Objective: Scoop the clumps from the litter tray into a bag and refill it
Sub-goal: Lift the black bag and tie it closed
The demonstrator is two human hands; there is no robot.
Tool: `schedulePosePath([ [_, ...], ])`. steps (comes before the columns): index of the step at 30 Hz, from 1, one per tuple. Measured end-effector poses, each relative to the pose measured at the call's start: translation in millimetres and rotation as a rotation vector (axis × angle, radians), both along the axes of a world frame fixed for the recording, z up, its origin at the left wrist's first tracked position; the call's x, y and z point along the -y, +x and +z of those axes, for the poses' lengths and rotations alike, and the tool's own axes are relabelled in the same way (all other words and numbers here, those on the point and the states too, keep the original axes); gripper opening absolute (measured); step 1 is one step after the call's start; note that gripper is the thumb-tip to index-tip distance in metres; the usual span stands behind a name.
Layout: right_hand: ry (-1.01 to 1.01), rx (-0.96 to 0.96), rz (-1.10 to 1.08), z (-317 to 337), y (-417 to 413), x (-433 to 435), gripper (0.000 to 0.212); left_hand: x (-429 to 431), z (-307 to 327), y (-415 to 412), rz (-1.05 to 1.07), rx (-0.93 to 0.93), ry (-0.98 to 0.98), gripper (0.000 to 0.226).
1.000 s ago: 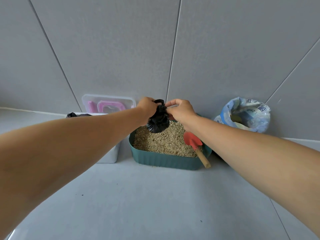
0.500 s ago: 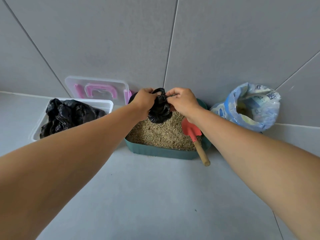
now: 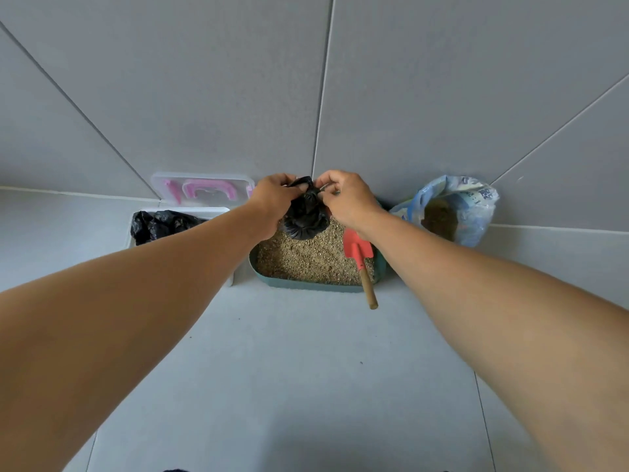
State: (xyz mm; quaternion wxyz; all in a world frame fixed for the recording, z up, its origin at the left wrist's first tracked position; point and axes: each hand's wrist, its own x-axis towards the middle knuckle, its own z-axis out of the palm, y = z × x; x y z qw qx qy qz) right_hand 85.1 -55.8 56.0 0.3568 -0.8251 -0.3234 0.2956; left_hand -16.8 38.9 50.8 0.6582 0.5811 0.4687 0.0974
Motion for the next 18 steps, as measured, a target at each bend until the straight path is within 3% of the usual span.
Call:
schedulePosePath([
  [10, -0.017, -0.017, -0.046, 155, -16, 44, 0.017, 34, 160, -16, -0.074, -0.102, -0.012, 0.007],
  [18, -0.042, -0.189, -0.026, 333, -10, 98, 0.028, 82, 340, -14, -0.179, -0.150, -0.027, 0.007],
])
